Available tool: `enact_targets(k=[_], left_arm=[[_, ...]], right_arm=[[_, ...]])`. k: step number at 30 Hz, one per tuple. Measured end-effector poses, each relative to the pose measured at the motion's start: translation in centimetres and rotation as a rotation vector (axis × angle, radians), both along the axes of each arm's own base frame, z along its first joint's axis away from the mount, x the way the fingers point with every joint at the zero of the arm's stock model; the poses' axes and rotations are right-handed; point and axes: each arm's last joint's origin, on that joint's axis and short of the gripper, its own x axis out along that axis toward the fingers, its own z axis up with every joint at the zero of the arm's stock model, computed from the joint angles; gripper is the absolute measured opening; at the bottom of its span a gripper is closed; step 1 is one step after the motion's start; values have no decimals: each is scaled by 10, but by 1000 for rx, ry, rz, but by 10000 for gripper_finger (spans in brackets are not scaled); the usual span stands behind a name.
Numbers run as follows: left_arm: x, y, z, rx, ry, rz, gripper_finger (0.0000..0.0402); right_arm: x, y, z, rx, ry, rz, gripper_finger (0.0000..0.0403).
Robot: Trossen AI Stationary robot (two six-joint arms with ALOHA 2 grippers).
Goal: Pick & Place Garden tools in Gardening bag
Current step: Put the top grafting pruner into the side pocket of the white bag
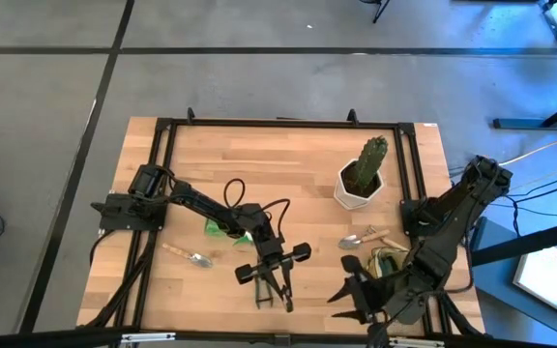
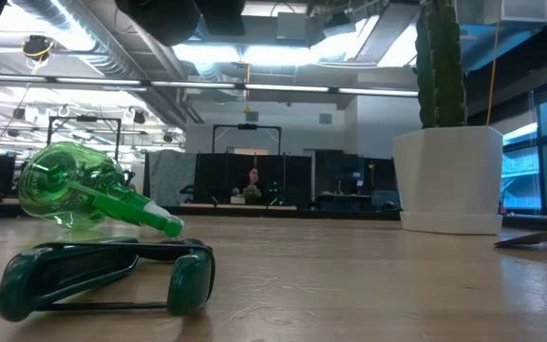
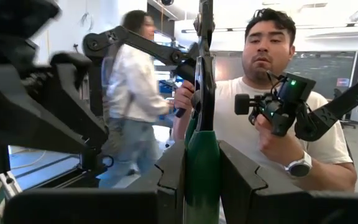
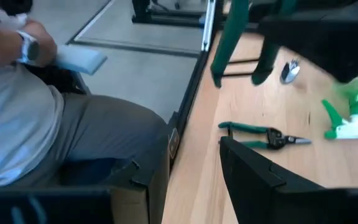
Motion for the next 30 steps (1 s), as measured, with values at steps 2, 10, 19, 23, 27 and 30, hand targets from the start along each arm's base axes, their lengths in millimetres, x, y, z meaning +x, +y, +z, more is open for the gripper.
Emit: enact_targets(k=[2,10,19,23,27,30], left_arm=[[0,0,0,3,-1,-8,58],[-2,-6,-1,14,-12,-29,58],[8,1,-25,-14,27,-39,58],[21,5,-34,-59,32,-108,58],[41,3,-45,-79,83,-158,58],[56,2,-47,-86,95,-195,58]], right_arm=[[-6,-5,0,-1,-16,0,145],[-29,-30,-25,70,-257,6,145],[-47,-59,-62,264,-551,161,145],[-45,-64,-66,266,-553,148,145],[-40,-66,-62,247,-550,131,145],[-37,-67,-61,248,-552,119,145]])
